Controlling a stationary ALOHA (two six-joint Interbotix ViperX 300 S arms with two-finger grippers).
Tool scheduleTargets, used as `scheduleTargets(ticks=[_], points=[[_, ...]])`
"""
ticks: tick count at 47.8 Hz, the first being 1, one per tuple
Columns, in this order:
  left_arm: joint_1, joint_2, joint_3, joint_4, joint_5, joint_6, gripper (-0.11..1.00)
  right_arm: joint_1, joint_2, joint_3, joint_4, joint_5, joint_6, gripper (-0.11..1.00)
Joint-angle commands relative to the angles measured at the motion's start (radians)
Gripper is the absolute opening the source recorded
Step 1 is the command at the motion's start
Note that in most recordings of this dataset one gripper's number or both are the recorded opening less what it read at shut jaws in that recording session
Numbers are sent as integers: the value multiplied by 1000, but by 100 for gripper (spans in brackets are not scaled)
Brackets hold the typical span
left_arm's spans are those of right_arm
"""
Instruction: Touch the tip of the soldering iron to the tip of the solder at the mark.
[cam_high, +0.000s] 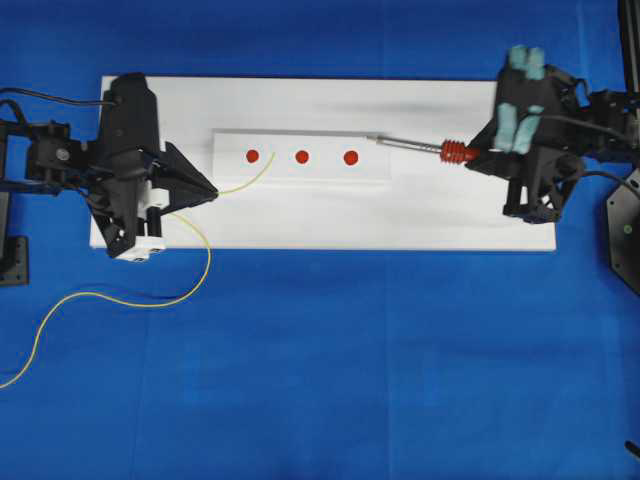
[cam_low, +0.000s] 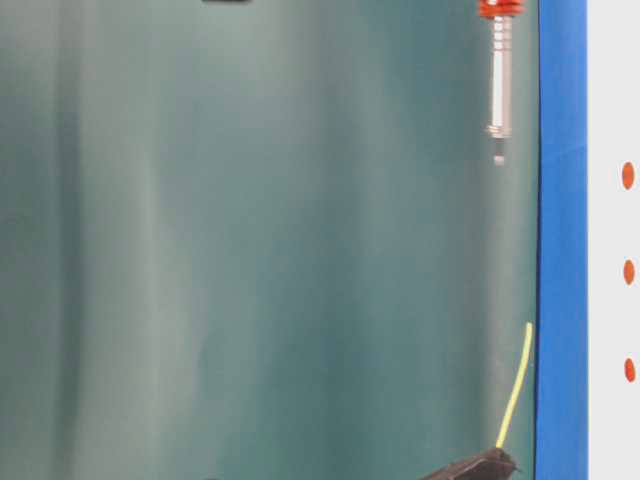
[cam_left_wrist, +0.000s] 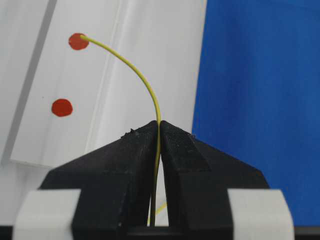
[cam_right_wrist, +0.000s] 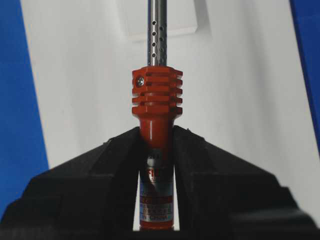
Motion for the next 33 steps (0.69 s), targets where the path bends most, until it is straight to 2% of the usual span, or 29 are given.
scheduleTargets(ticks=[1, 9, 16, 23, 27, 33], points=[[-2, -20, -2, 0, -12, 0, 3, -2, -17, 0, -2, -18, 18, 6], [-34, -23, 2, 0, -17, -2, 3, 29, -2, -6, 3, -57, 54, 6], [-112, -23, 5, -3, -34, -14, 3, 129, -2, -8, 9, -114, 91, 6], [-222, -23, 12, -3, -69, -84, 3, 273, 12, -8, 14, -187, 144, 6], [-321, -18, 17, -3, -95, -118, 3, 364, 43, -17, 14, -241, 167, 6], [-448, 14, 26, -3, -149, -127, 3, 466, 130, -41, 15, -307, 175, 6]])
